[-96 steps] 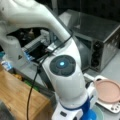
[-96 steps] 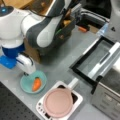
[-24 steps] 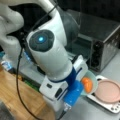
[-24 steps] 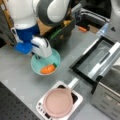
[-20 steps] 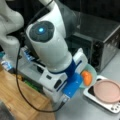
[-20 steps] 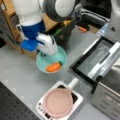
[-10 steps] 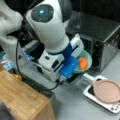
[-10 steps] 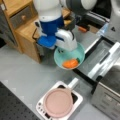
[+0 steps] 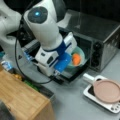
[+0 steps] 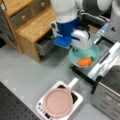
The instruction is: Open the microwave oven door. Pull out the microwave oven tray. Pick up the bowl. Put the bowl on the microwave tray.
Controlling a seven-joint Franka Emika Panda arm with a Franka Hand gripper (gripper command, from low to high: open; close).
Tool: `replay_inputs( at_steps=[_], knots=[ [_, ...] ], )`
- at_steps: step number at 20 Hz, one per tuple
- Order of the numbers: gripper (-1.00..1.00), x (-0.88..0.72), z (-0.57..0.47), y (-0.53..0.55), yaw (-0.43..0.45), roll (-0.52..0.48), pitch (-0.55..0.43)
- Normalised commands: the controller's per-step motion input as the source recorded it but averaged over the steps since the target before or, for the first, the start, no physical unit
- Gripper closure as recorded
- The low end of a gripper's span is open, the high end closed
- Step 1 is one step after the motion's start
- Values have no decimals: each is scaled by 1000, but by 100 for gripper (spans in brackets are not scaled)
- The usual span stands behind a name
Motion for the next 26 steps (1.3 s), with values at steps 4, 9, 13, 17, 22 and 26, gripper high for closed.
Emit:
replay_inputs(
  at_steps=[4,9,13,17,22,26],
  knots=[
    [100,-454,-210,387,-82,73,-313],
    [100,-408,-149,369,-132,68,-293],
    [100,-345,-147,332,-177,55,-265],
    [100,-320,-205,398,-214,61,-250],
    [100,-291,-254,363,-229,47,-241],
    [100,-251,-223,332,-254,54,-211]
  ],
)
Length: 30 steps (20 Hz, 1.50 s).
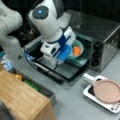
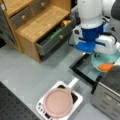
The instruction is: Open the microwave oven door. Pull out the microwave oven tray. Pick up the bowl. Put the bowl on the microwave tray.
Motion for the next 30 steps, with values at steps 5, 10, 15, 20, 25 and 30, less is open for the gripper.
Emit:
replay_inputs(
  at_steps=[5,10,15,20,25,30],
  knots=[
    [100,-185,-170,282,-243,84,-180],
    [-100,-155,-150,239,-287,115,-147],
    [-100,-117,-203,157,-278,109,-172],
    [-100,-106,-181,60,-220,83,-154],
    [-100,-141,12,-8,-160,102,-53],
    [-100,-171,402,-221,-71,74,125]
  ],
)
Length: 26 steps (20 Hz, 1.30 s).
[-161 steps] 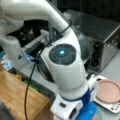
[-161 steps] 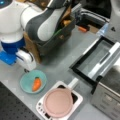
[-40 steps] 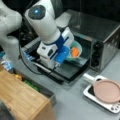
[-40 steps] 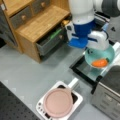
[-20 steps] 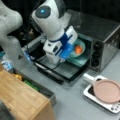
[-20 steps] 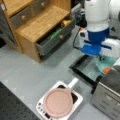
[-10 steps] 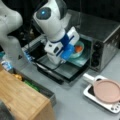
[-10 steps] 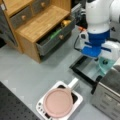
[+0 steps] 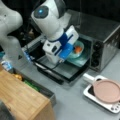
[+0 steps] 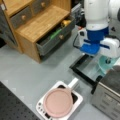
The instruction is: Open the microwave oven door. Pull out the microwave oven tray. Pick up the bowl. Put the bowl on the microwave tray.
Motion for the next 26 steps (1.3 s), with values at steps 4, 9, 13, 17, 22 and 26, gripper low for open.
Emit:
replay_inputs(
  at_steps=[4,9,13,17,22,26],
  knots=[
    [-100,-1,735,-541,98,7,251],
    [-100,460,594,-627,218,39,286],
    [-100,906,340,-733,368,48,307],
    [-100,965,-31,-600,411,89,255],
    [-100,637,-266,-149,220,126,177],
    [-100,117,-140,300,-54,145,52]
  ],
)
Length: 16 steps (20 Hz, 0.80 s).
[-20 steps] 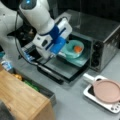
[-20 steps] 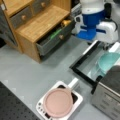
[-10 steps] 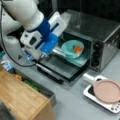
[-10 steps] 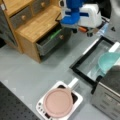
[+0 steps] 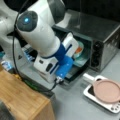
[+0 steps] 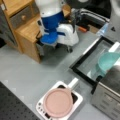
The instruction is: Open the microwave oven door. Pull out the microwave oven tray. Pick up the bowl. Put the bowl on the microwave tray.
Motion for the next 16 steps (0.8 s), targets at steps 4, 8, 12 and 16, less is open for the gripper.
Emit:
replay_inputs(
  at_steps=[4,8,12,16],
  knots=[
    [-100,-235,-115,605,-203,126,-35],
    [-100,-402,-227,652,-264,78,-112],
    [-100,-379,-443,383,-233,51,-241],
    [-100,-267,-550,-169,-135,77,-308]
  ],
)
